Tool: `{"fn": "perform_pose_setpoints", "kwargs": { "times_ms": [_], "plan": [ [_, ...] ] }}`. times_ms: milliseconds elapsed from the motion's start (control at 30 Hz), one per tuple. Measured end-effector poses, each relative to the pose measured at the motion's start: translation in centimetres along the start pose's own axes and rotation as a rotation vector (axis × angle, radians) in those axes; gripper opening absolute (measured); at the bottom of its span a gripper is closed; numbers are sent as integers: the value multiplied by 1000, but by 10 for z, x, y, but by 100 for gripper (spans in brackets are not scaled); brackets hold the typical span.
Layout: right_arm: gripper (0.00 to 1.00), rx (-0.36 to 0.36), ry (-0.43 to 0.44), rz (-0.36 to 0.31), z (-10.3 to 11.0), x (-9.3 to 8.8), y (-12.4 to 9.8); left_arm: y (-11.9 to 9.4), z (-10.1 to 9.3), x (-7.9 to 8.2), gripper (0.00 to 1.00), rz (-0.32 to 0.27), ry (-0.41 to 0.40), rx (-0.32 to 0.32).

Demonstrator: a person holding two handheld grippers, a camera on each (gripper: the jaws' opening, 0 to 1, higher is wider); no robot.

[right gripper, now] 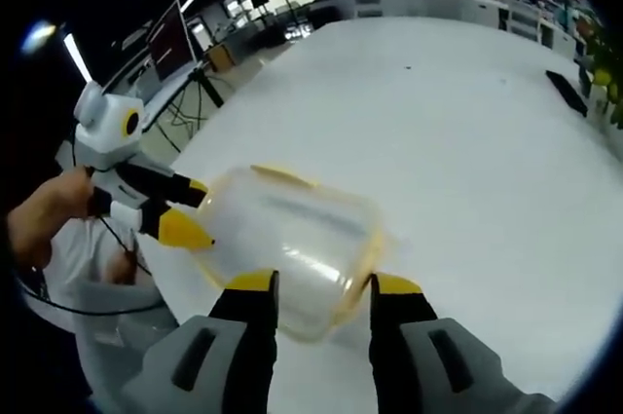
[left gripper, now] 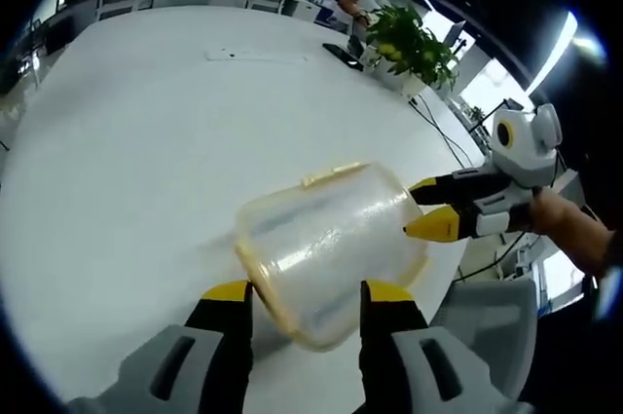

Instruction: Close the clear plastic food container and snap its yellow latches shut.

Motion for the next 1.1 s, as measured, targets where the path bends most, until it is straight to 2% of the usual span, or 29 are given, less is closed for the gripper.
{"fn": "perform_pose_setpoints", "kwargs": {
  "times_ms": [600, 800, 1100],
  "plan": [
    [34, 32, -16, 41, 5, -3, 1, -5, 3, -5, 38, 10, -5, 14],
    [35, 44, -24, 47, 4, -3, 1, -7, 3, -3, 38, 10, 38, 27],
    [35, 40, -113, 72, 4, 0, -1, -15, 2, 1, 38, 0, 83, 29]
  ]
}}
Point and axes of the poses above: the point that each gripper's makers call its tool centre point, and the gripper's own axes: y roughly forward along the fingers, z roughly to its left, x roughly out of its top, the point moved 3 cm from there along -y, roughly backward along the fingers, and after that the axes turned 3 degrees about x, right-handed, at the moved point
